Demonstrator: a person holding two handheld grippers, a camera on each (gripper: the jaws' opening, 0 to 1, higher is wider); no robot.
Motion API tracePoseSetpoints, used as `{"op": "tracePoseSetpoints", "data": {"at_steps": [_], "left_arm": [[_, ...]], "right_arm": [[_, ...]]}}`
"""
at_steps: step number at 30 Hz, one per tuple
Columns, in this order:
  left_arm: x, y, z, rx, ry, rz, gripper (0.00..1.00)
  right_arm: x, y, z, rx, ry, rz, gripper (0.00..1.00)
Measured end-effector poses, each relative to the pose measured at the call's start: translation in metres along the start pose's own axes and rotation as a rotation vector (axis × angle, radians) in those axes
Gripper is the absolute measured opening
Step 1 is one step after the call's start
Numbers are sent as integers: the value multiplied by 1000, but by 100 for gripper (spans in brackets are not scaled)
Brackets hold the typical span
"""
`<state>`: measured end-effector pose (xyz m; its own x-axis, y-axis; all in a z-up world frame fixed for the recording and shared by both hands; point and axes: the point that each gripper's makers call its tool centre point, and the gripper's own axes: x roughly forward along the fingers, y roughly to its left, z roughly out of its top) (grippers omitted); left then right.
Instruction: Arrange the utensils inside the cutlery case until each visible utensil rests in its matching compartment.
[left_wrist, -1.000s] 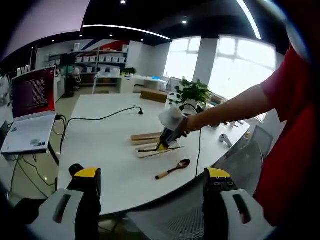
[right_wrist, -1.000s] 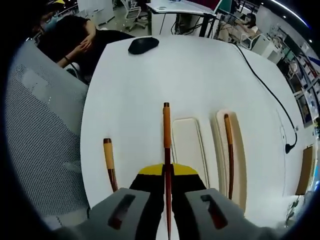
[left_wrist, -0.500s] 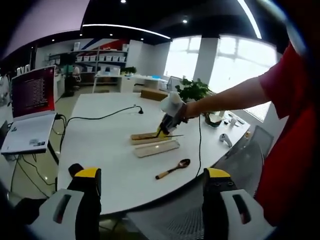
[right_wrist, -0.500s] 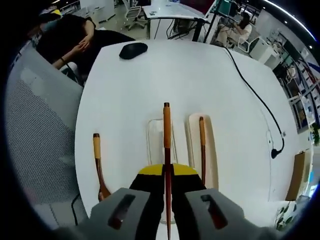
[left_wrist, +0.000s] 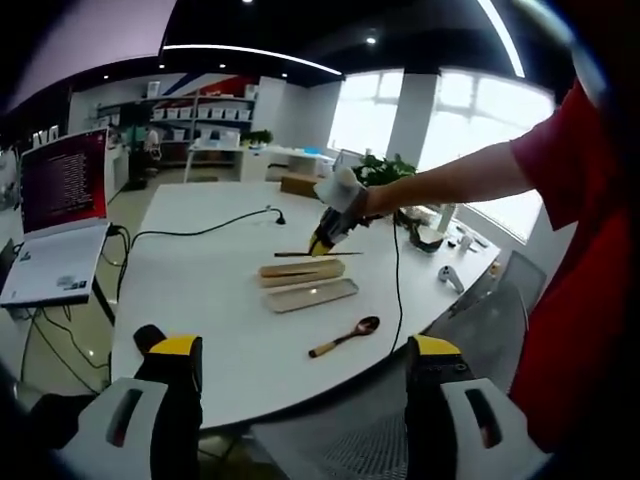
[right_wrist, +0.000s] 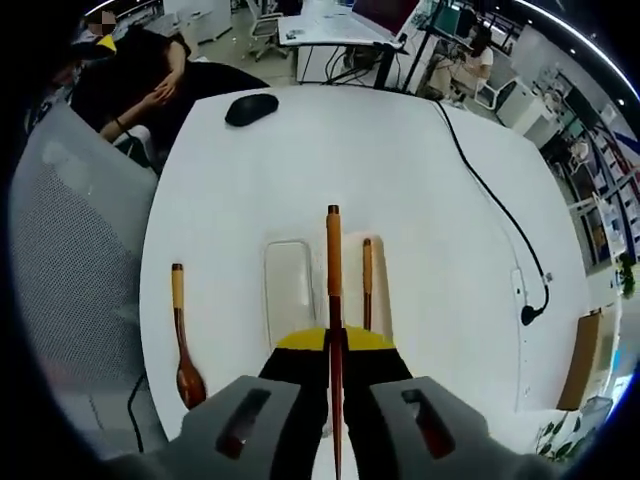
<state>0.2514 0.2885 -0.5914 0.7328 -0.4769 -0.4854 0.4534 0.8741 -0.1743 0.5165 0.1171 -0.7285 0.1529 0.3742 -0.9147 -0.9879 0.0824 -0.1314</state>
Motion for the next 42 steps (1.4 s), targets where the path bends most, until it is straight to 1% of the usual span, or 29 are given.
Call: {"op": "tracePoseSetpoints", "data": {"at_steps": [5,13,15,19,22,26,29,30,31,33,35,37,40,42], "left_arm": [[2,2,-2,-4,15,5,86],[4,6,-1,-16,23,26,85],[7,6,0,-14,34,31,85],[8,5,-1,-18,54,37,85],[7,5,-1,-35,53,43,85],[8,5,-5,-37,69,49,85],[9,4,-2,-24,50,62,85],[9,4,-2,-19,53,63,85],[9,3,-3,-7,63,64,85],[9,4,-2,0,54,66,86],[9,4,-2,-18,44,61,86],[9,6,-4,-25,47,65,86],[10,6,-6,-18,56,68,85],[9,5,-8,-20,60,63,85]], "right_arm": [[1,-8,4,13,-16,5,0],[13,-21,9,16,-28,27,0],[17,-23,9,16,-33,31,0],[23,-25,11,20,-38,41,0],[28,-25,12,15,-44,49,0],[38,-27,8,12,-45,51,0],[47,-29,3,-2,-36,45,0],[50,-30,0,8,-25,46,0],[52,-29,-1,22,-26,49,0],[57,-27,-2,34,-30,57,0],[59,-24,-2,32,-27,62,0],[61,-20,-2,34,-26,72,0],[67,-24,-7,14,-6,51,0],[69,-29,-9,31,-6,41,0]]}}
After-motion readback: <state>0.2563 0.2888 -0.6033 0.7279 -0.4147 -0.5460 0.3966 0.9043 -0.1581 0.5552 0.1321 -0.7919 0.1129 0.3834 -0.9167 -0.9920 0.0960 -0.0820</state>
